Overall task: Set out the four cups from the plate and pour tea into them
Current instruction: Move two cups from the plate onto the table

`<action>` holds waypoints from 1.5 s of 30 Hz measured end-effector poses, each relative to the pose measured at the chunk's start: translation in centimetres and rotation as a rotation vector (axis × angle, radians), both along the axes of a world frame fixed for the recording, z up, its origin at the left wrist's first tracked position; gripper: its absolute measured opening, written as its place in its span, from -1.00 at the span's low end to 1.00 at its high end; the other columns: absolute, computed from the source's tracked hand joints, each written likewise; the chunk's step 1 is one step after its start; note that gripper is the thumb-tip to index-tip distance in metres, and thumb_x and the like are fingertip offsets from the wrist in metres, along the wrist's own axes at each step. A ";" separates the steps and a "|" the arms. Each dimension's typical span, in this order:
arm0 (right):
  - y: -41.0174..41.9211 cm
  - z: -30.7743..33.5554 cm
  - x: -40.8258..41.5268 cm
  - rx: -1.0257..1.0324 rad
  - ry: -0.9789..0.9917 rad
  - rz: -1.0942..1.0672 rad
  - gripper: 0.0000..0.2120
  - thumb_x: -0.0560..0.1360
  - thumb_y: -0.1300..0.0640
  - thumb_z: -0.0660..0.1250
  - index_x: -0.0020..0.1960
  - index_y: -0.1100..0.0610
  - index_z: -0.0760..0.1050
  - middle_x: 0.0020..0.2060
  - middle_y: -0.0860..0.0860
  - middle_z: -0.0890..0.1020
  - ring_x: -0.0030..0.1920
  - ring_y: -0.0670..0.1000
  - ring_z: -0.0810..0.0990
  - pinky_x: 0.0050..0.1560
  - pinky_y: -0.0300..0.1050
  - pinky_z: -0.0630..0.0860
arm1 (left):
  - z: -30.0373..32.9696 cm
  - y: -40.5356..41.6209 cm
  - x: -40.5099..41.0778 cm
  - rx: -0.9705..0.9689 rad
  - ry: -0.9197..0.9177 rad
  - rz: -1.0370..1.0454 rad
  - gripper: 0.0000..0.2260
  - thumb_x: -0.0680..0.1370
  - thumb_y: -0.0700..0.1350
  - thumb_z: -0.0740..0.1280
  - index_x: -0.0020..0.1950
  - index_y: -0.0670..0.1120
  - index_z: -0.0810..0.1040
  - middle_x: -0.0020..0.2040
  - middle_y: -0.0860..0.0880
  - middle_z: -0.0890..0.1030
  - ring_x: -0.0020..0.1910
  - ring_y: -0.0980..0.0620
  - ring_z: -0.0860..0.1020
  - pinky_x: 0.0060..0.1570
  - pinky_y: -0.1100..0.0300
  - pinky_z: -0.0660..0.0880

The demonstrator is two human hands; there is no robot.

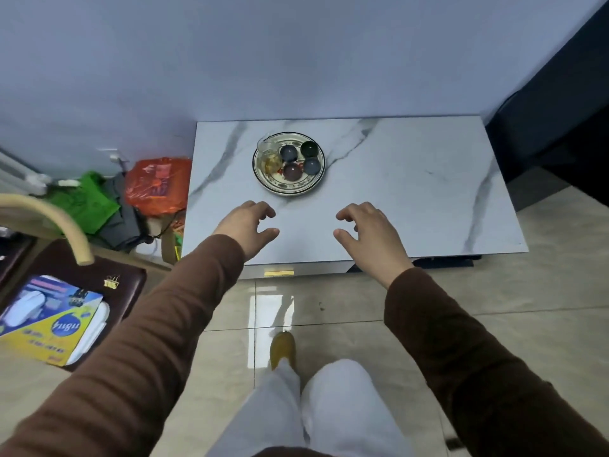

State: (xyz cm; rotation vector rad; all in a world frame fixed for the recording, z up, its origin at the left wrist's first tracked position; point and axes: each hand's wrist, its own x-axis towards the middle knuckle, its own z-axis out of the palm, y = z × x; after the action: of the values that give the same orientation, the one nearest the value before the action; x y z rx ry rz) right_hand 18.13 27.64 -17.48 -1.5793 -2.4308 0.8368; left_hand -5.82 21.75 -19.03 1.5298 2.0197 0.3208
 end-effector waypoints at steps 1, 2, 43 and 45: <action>0.8 -0.6 -0.2 -0.014 -0.004 -0.002 -0.74 0.56 0.02 0.29 0.23 0.04 0.48 0.15 0.01 0.51 0.15 0.07 0.48 0.13 -0.02 0.45 | -0.8 1.0 -0.1 -0.016 -0.006 -0.001 -0.69 0.52 -0.03 0.37 0.24 -0.07 0.50 0.14 -0.10 0.53 0.08 -0.08 0.53 0.11 0.10 0.44; 1.6 -1.2 -0.4 -0.029 -0.009 -0.002 -0.74 0.56 0.02 0.28 0.23 0.04 0.48 0.15 0.01 0.51 0.15 0.06 0.48 0.14 -0.02 0.45 | -1.4 1.9 0.0 -0.034 -0.011 -0.004 -0.68 0.52 -0.03 0.37 0.25 -0.07 0.50 0.15 -0.10 0.53 0.08 -0.08 0.53 0.11 0.10 0.44; 31.8 -34.0 -13.3 0.052 0.023 0.052 -0.33 0.40 -0.03 0.50 0.40 0.15 0.34 0.30 0.09 0.46 0.27 0.14 0.39 0.30 -0.03 0.39 | -32.9 28.9 -3.4 0.072 -0.022 0.473 -0.19 0.37 0.03 0.52 0.50 -0.13 0.22 0.39 -0.18 0.38 0.39 -0.17 0.31 0.40 0.05 0.26; 32.0 -34.8 -13.7 0.084 0.004 0.059 -0.31 0.40 -0.07 0.50 0.41 0.14 0.33 0.30 0.08 0.47 0.29 0.12 0.38 0.29 -0.04 0.39 | -33.7 29.2 -3.3 0.094 -0.023 0.485 -0.20 0.38 0.05 0.50 0.51 -0.12 0.20 0.40 -0.17 0.37 0.40 -0.16 0.30 0.40 0.06 0.25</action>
State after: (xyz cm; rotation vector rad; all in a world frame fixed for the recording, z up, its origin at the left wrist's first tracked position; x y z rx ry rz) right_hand 4.48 59.68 -52.24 -1.4823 -2.4861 0.7356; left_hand -9.09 50.91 -52.72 1.0606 2.3686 0.6257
